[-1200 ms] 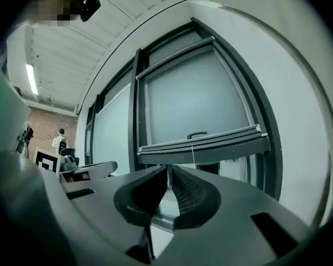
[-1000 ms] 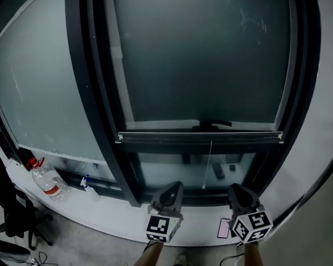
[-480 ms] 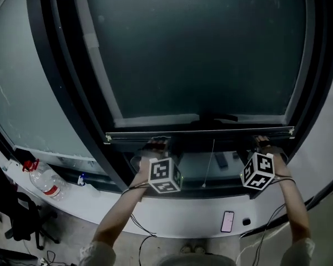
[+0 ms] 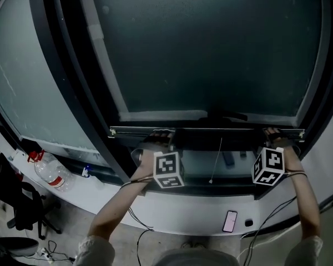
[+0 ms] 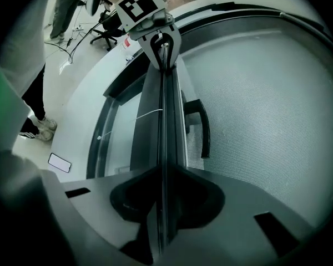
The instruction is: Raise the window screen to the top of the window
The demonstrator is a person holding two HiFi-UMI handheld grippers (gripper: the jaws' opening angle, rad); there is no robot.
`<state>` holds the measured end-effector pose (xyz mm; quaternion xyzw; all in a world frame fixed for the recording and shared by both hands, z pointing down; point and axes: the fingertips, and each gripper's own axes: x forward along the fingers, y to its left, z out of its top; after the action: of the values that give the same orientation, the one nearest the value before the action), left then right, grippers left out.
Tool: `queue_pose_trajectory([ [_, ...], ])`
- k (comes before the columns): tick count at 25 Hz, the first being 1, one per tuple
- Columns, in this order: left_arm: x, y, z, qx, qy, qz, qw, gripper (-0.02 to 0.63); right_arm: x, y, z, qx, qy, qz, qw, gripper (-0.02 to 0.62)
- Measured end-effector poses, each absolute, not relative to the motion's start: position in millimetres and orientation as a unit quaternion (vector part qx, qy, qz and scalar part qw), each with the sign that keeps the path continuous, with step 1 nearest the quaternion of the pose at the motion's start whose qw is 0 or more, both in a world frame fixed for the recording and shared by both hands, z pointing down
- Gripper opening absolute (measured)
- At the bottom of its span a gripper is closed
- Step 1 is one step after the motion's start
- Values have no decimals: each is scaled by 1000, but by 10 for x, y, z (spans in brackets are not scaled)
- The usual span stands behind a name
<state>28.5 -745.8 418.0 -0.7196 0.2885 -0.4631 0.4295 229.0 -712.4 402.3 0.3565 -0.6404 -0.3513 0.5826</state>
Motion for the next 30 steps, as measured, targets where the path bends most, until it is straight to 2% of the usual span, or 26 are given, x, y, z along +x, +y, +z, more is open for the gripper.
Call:
queue_pose_trajectory([
  [11,226,-7492,4167,-688,314,-494,429,58,2284,-7129,4039,365,-616,-383,583,77],
  [14,244,-7492,4188,-665,311,-517,440,29,2284,-7133,4141,366,-604,-392,590,75],
  [19,226,-7489,4180,-682,311,-504,430,32,2282,-7127,4134,375,-624,-375,574,74],
  [20,224,-7488,4175,-684,309,-505,426,52,2281,-7131,4120,372,-624,-375,576,74],
  [24,239,-7489,4164,-696,295,-508,413,51,2310,-7169,4115,350,-627,-361,596,40],
  [30,241,-7486,4173,-684,276,-533,415,49,2283,-7175,4150,326,-615,-354,625,29],
])
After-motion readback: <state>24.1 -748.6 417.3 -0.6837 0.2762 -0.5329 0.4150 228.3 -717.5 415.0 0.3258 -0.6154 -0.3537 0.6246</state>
